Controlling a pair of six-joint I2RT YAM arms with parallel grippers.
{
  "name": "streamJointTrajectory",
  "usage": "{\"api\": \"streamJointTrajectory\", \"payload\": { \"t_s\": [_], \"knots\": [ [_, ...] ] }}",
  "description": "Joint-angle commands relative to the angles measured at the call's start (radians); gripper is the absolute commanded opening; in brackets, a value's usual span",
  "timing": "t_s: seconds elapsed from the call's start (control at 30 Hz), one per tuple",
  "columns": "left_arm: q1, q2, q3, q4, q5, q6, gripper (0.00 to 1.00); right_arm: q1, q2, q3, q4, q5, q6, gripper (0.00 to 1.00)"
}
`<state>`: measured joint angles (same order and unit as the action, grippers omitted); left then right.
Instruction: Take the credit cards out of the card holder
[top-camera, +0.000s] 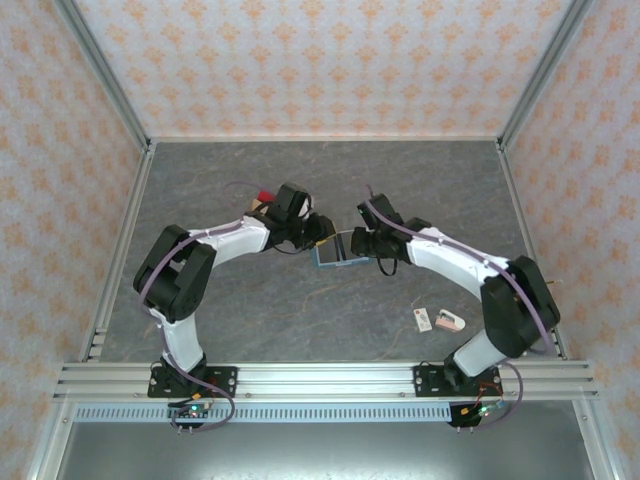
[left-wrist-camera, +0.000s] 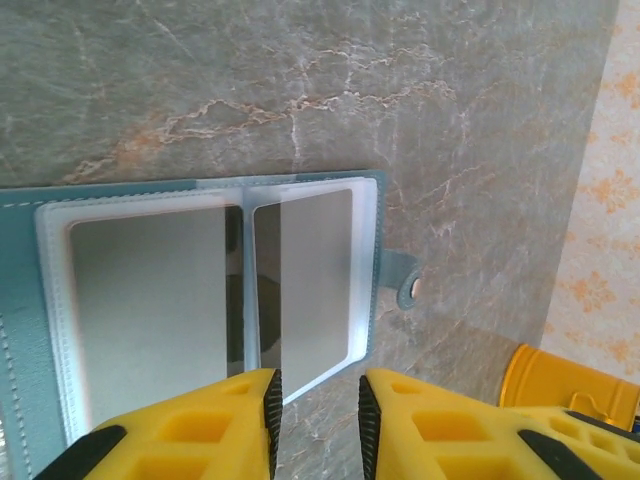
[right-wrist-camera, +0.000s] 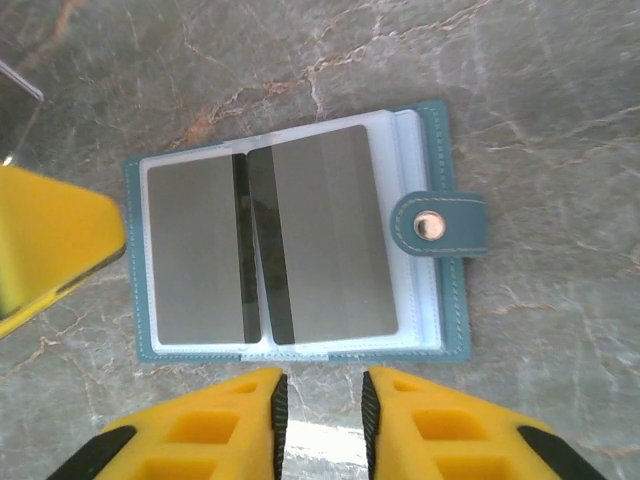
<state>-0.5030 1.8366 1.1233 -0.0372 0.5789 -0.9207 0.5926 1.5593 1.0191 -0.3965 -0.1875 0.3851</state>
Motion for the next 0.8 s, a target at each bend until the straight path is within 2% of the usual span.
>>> {"api": "streamJointTrajectory", "payload": {
  "t_s": [0.0, 0.2, 0.57, 0.77],
  "knots": [
    [0.0, -0.022, -0.035, -0.026, -0.043, -0.022, 0.29, -0.002, 0.068, 0.074, -0.026, -0.022, 0.0, 0.25],
    [-0.011, -0.001, -0.025, -0.001, -0.012, -0.03, 0.27, -0.004, 0.169, 0.12, -0.057, 0.031, -0.002, 0.19],
    [-0.02, 0.089, 0.03, 0.037, 0.045, -0.041, 0.26, -0.007, 0.229, 0.118, -0.082, 0.089, -0.004, 0.18],
    [-0.025, 0.132, 0.063, 0.024, 0.044, -0.038, 0.26, -0.014, 0.237, 0.113, -0.078, 0.075, -0.005, 0.19]
  ]
}}
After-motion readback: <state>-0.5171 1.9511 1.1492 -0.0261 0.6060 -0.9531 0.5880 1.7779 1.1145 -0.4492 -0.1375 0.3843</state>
